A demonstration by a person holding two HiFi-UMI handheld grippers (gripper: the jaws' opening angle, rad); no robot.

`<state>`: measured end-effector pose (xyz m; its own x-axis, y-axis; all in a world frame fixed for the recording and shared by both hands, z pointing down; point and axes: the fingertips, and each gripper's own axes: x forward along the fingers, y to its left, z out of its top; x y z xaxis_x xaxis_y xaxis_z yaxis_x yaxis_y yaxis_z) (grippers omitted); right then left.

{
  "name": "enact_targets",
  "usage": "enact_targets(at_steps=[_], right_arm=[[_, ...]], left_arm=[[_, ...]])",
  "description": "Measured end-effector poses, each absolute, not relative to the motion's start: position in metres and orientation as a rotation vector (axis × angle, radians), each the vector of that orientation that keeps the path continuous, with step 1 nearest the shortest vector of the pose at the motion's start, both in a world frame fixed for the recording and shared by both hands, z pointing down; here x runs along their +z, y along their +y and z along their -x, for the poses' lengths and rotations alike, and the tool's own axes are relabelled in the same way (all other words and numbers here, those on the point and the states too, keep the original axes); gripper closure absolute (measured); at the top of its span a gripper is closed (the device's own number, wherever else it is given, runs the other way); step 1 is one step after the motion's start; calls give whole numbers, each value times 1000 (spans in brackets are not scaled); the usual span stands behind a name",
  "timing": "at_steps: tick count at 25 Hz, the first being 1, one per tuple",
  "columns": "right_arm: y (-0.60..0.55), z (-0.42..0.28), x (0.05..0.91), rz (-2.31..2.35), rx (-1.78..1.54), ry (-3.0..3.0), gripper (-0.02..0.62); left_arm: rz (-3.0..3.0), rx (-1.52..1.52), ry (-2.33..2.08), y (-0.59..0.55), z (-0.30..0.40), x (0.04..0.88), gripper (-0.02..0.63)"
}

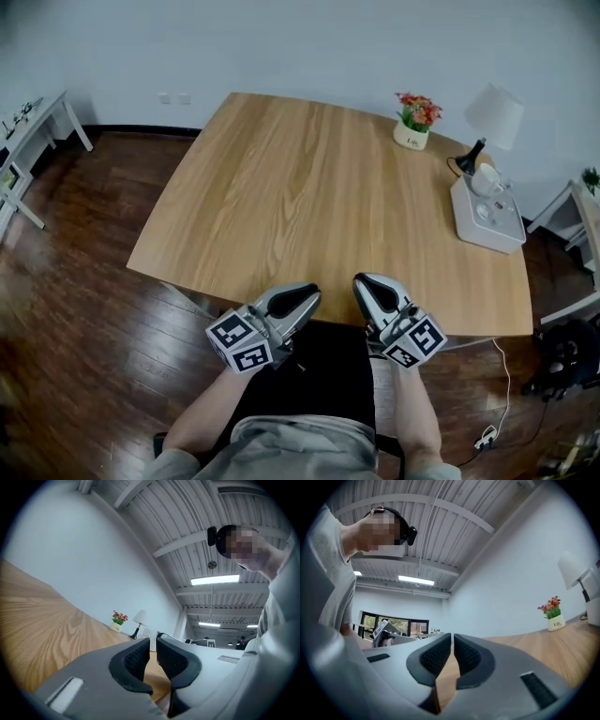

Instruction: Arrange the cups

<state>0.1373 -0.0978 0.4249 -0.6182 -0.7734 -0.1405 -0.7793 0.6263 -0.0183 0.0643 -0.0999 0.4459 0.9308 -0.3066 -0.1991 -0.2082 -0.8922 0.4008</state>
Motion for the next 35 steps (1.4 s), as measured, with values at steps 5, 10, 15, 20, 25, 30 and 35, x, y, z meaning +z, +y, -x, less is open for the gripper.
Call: enact_targets(at_steps=[5,10,15,20,25,30,35], right_arm=[[-93,-116,429,1273,105,2766,578],[-101,-128,412,1319,95,2678,578],[-94,-137,427,1341,127,2671,578],[-81,-139,421,1327,152,2609,578],[-76,-130,419,1287,154,2631,578],[-74,-119,425,1258,151,2672,578],[-73,-120,423,1251,143,2674,578]], left_arm=[[-2781,-392,-398,-86,-53,441,574],[-2751,-325,-413,-82,-55,444,574],[-2760,-316,-399,-73,-58,437,574],[-2749,-318,-372,-72,-58,440,574],[-2732,-300,-372,-71,-61,442,573],[-2744,-271,-414,-72,-57,444,574],[-2772,-297,-393,-67,-59,437,577]])
